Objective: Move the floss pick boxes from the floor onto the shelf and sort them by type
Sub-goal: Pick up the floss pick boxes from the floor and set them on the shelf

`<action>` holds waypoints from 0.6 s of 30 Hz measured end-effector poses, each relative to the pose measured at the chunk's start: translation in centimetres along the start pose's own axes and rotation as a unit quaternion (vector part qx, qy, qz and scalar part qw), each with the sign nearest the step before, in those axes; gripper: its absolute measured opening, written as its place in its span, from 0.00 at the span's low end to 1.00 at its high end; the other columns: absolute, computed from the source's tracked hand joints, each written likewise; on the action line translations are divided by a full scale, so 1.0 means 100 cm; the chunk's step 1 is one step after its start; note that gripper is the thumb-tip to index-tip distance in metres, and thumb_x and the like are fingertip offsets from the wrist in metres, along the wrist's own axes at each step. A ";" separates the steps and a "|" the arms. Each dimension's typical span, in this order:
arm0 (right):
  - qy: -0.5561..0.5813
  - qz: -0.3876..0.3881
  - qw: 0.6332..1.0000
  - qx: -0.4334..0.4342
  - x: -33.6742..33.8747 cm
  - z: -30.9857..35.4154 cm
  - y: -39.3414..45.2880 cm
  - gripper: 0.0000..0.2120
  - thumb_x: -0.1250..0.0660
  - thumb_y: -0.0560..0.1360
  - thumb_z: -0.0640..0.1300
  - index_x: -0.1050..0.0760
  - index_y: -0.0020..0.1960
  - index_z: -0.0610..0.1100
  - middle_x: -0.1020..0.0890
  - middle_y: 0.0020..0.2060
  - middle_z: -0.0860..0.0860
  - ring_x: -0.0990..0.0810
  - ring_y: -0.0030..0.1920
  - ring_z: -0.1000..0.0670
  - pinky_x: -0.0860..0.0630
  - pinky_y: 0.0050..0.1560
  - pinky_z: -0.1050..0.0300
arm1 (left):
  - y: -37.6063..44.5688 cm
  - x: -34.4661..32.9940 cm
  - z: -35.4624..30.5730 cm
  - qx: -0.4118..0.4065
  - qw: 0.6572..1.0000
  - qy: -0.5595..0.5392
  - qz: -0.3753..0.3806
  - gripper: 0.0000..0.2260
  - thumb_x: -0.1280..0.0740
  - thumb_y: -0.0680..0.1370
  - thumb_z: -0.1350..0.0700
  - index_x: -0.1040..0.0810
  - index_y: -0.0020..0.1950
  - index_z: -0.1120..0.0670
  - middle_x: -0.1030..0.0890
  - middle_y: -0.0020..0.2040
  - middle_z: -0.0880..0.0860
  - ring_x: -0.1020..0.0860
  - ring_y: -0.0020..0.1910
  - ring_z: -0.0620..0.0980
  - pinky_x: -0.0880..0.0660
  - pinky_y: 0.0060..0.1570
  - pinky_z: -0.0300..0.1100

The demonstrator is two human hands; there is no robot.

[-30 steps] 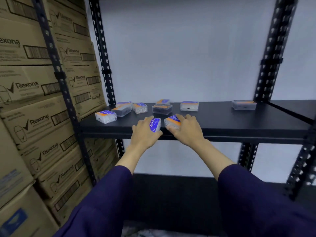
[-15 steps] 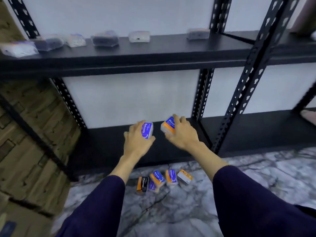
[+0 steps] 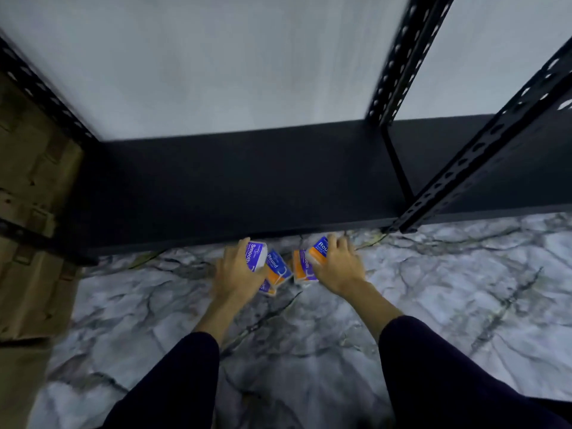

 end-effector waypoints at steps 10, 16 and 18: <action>-0.034 0.038 0.997 -0.055 -0.044 -0.042 0.034 0.39 0.37 0.77 0.59 0.52 0.77 0.42 0.38 0.71 0.41 0.36 0.69 0.40 0.34 0.65 0.45 | 0.032 -0.060 0.000 -0.028 0.999 0.038 0.005 0.33 0.30 0.73 0.50 0.40 0.75 0.48 0.33 0.69 0.55 0.33 0.67 0.57 0.33 0.63 0.50; -0.046 0.036 0.997 -0.056 -0.044 -0.049 0.032 0.39 0.39 0.77 0.58 0.52 0.77 0.41 0.37 0.71 0.40 0.35 0.69 0.40 0.34 0.66 0.45 | 0.032 -0.084 -0.002 -0.043 0.994 0.081 0.051 0.36 0.29 0.74 0.52 0.44 0.76 0.48 0.35 0.68 0.57 0.33 0.66 0.58 0.28 0.57 0.51; -0.049 0.044 0.996 -0.054 -0.042 -0.050 0.031 0.39 0.38 0.77 0.58 0.52 0.77 0.41 0.37 0.71 0.40 0.36 0.70 0.40 0.34 0.67 0.45 | 0.030 -0.084 -0.004 -0.045 0.993 0.092 0.051 0.37 0.28 0.74 0.51 0.46 0.77 0.49 0.35 0.69 0.58 0.33 0.67 0.57 0.29 0.59 0.50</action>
Point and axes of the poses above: each hand's wrist, its own y-axis towards the middle knuckle, its own x-axis out of the back of the hand, z = x × y, the point moved 5 cm from there along y, towards the middle knuckle
